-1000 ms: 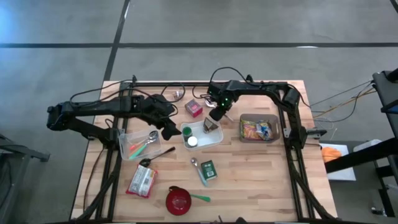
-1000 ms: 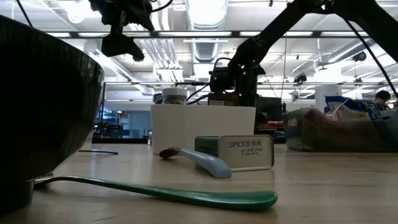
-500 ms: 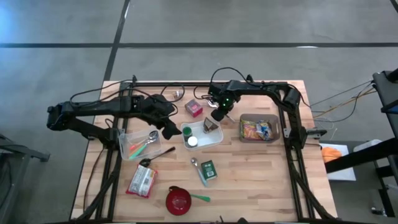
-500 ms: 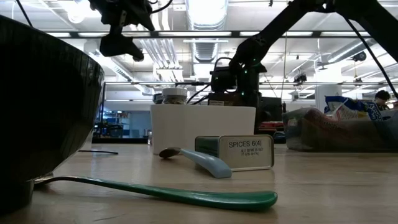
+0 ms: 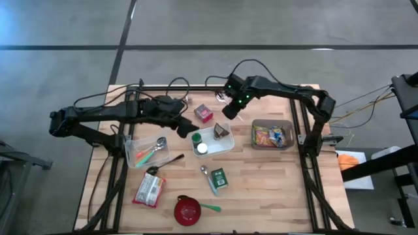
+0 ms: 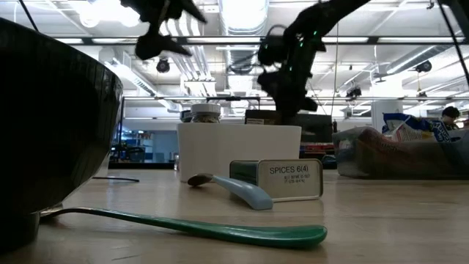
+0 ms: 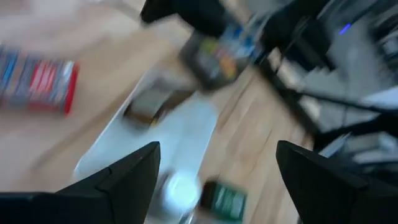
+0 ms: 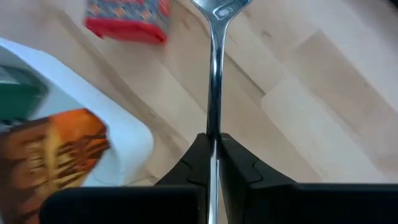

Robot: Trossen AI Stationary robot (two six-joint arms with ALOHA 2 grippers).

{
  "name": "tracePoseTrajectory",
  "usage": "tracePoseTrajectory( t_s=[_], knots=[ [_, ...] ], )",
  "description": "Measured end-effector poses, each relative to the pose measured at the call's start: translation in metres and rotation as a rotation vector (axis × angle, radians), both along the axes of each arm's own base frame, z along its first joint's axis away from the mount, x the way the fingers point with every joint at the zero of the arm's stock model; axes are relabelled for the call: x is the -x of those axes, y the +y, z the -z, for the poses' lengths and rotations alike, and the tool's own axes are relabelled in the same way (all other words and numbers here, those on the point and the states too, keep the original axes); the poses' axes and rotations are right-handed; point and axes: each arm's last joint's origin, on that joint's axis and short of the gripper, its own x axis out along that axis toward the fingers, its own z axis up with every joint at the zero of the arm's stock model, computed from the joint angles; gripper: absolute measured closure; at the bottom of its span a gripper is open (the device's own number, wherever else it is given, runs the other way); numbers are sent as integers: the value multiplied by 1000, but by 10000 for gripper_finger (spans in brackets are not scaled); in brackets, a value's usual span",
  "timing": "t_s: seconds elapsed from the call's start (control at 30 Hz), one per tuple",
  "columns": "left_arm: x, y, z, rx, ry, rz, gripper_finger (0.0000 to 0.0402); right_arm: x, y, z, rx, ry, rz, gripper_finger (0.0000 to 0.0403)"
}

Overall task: Pick & Place Food Item
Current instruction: Put the silver spoon into the transparent bin

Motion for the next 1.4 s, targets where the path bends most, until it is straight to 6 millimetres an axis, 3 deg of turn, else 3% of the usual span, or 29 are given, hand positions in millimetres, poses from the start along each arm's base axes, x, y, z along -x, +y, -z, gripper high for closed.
tracePoseTrajectory(
  t_s=[0.27,0.6,0.83,1.2,1.3,1.4],
  knots=[
    [-10,5,-20,-84,-227,-99,119,9,20,-58,71,-241,-7,395],
    [-15,9,-26,-152,-394,-222,164,6,52,-120,96,-664,-81,395],
    [-17,10,-24,-159,-497,-230,158,-1,67,-127,69,-740,-127,395],
    [-18,10,-22,-185,-483,-219,99,-20,93,-132,35,-859,-192,395],
    [-18,10,-22,-199,-480,-214,110,-20,96,-132,31,-858,-200,395],
    [-18,10,-24,-207,-484,-211,147,-21,99,-134,30,-863,-207,395]
  ],
)
